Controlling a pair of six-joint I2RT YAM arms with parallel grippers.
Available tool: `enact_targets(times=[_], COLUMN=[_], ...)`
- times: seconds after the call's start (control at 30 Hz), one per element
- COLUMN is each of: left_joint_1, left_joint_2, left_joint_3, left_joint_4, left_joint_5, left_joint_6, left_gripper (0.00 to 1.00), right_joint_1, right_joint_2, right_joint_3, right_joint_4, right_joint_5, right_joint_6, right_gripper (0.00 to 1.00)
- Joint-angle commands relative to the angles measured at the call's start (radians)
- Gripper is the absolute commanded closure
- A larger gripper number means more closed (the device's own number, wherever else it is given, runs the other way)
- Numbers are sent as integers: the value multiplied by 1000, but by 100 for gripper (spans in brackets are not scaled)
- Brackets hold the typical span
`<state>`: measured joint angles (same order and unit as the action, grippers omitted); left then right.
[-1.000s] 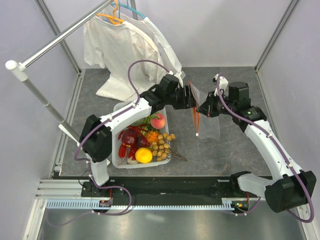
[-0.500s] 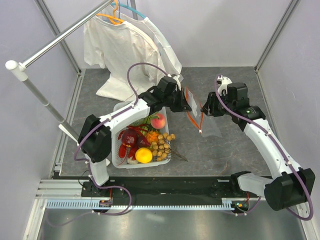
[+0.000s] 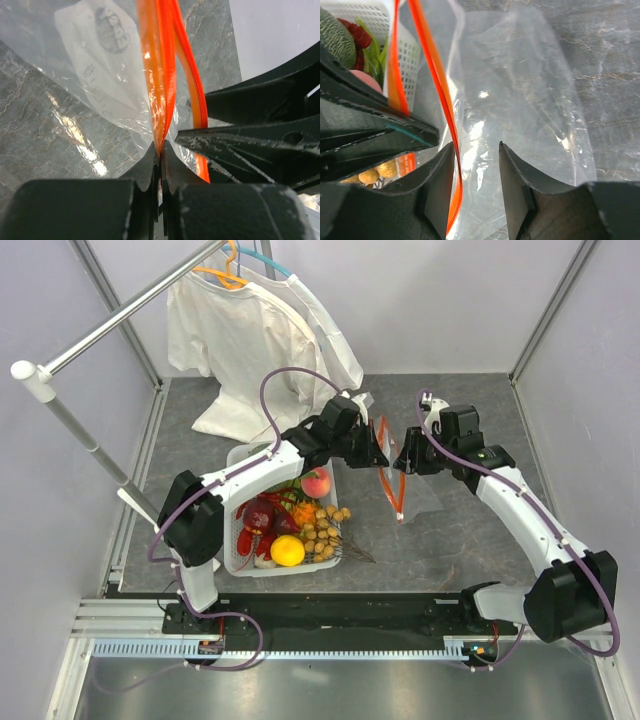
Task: Place the food in the zip-top bag and seal the zipper
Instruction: Open the zipper of the food storage bag.
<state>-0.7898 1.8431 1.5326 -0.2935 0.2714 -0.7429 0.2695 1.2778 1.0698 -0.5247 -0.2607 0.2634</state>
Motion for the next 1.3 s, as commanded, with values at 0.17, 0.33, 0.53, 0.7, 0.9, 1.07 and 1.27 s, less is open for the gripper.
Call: enact_targets(times=[0.17, 0.33, 0.53, 0.7, 0.9, 1.07, 1.27], left_joint_1=[9, 38, 109, 115, 119, 119, 132], left_joint_2=[-59, -84, -120, -122, -73, -76, -240], left_joint_3=[1, -57, -157, -138, -83, -19, -46], left_joint_4=[120, 184, 257, 185, 140, 93, -22], left_joint_5=[103, 250, 390, 338, 345, 466, 499], left_joint_6=[-12, -18, 3, 99, 143, 270, 537], left_gripper=[98, 98, 92, 89, 79, 44, 13], right_joint_1=[17, -5, -113, -154, -161, -161, -159], right_joint_2=[15, 5, -37, -103, -161, -164, -138], right_joint_3=[-13, 16, 50, 94, 105, 75, -4], right_joint_4=[28, 0, -52, -110, -158, -150, -94], right_joint_5=[-110, -13, 72, 90, 28, -8, -5], right_joint_6=[-3, -24, -82, -124, -101, -73, -69], right_gripper=[61, 100, 100, 100, 100, 100, 100])
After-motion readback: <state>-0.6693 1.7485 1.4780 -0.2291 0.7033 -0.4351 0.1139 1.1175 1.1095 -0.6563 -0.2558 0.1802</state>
